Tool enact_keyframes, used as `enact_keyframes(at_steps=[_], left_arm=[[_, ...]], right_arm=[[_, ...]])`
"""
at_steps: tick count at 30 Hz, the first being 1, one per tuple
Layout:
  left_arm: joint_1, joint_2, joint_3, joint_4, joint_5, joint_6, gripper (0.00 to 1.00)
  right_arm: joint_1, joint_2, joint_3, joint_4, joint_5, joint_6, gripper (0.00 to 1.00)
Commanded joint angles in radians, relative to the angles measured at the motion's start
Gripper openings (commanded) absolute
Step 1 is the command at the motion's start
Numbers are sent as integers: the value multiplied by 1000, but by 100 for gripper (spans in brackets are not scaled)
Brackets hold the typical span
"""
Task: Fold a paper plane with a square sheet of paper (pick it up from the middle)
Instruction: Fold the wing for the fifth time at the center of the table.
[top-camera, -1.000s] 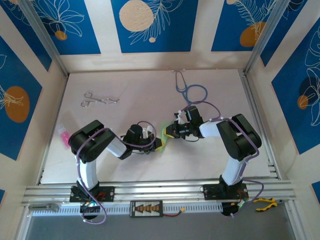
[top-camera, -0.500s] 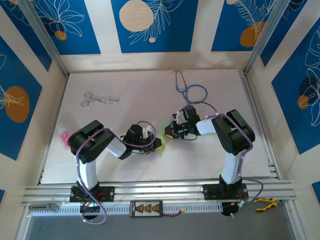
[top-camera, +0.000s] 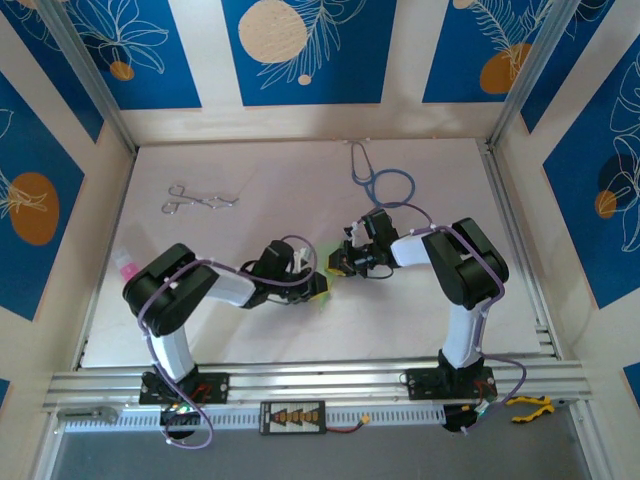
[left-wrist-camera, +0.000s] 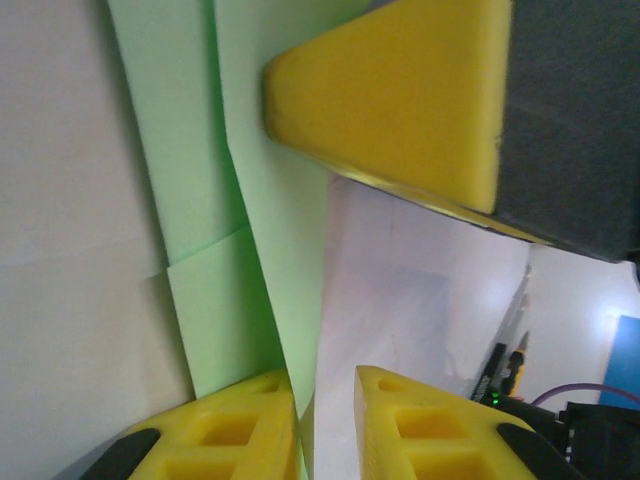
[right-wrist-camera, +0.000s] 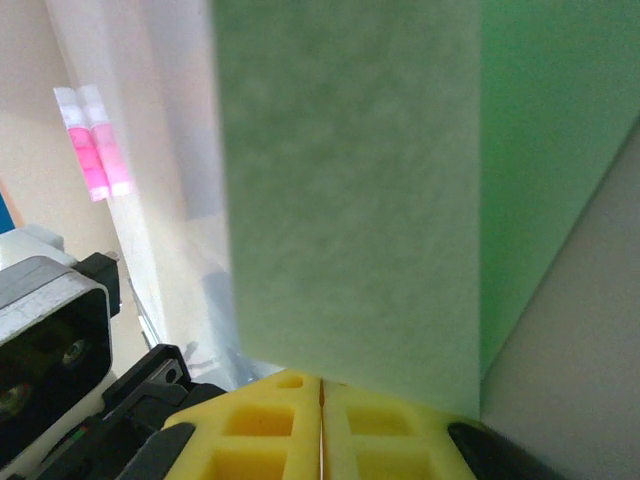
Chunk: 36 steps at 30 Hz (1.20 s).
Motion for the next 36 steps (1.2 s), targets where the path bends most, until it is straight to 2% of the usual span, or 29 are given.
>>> enact_keyframes(at_steps=[1, 6, 15, 22, 26, 31, 33, 36], left_arm=[[-24, -15, 25, -281, -57, 98, 21], [-33, -42, 63, -408, -92, 155, 19], [-36, -51, 64, -422, -76, 171, 18], [-40, -44, 69, -442, -64, 185, 2], [-42, -60, 58, -452, -67, 191, 3], [-42, -81, 42, -456, -42, 201, 13], [-45, -81, 41, -451, -18, 203, 14], [-54, -77, 50, -466, -3, 219, 9]], right_arm=[[10, 8, -8, -101, 63, 22, 9], [16, -5, -13, -114, 81, 32, 9], [18, -12, -36, -93, 77, 48, 9], [21, -18, -39, -100, 83, 57, 9], [26, -28, -46, -107, 95, 65, 9], [28, -38, -57, -107, 108, 77, 9], [29, -40, -60, -108, 110, 78, 9], [28, -38, -60, -108, 112, 81, 9]])
